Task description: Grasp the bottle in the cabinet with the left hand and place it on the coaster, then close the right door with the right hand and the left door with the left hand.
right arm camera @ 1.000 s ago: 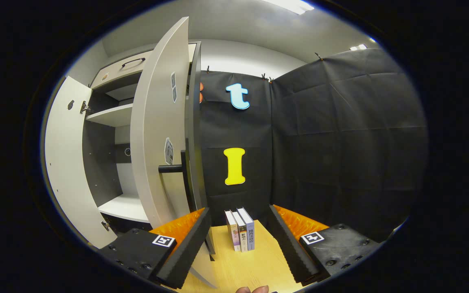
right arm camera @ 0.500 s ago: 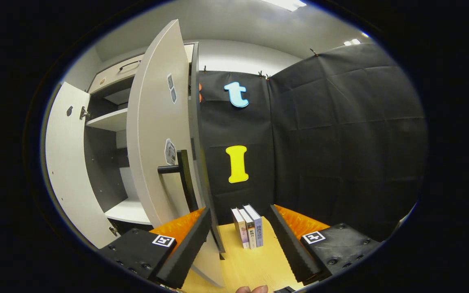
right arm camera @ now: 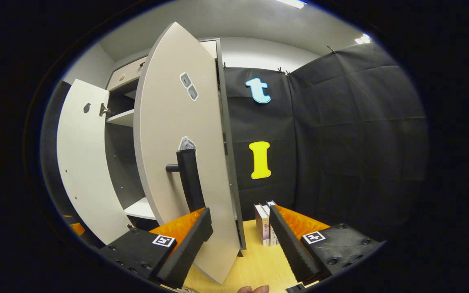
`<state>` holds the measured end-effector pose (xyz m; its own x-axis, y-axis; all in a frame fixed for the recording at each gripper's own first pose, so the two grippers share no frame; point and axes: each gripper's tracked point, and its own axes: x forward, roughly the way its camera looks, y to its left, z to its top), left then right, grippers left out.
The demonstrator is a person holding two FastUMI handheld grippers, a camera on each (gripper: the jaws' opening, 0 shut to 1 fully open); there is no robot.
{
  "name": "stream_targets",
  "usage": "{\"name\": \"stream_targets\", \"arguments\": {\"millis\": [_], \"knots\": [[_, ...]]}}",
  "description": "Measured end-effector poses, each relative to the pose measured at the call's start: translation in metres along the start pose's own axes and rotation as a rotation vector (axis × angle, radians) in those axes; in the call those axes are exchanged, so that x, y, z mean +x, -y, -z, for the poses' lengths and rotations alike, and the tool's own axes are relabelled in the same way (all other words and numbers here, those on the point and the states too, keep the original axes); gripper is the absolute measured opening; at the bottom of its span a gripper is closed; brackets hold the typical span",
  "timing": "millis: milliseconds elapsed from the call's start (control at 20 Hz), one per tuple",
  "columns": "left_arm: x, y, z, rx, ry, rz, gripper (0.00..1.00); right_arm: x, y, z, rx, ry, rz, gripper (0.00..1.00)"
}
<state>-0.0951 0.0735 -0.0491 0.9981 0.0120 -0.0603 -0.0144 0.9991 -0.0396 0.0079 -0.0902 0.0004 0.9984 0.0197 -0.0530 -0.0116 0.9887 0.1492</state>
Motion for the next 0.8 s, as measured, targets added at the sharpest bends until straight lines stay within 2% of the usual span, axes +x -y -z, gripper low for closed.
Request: {"name": "stream_targets", "arguments": {"millis": [450, 650, 800], "knots": [[-0.008, -0.015, 0.004, -0.019, -0.028, -0.047, 0.94, 0.027, -0.080, 0.009, -0.003, -0.015, -0.170, 0.98], [-0.010, -0.022, -0.002, -0.019, -0.015, -0.032, 0.94, 0.043, -0.100, 0.008, 0.001, -0.009, -0.195, 0.98], [-0.011, -0.034, -0.005, 0.004, -0.012, -0.060, 0.94, 0.053, -0.113, 0.011, 0.002, -0.010, -0.211, 0.98]]}}
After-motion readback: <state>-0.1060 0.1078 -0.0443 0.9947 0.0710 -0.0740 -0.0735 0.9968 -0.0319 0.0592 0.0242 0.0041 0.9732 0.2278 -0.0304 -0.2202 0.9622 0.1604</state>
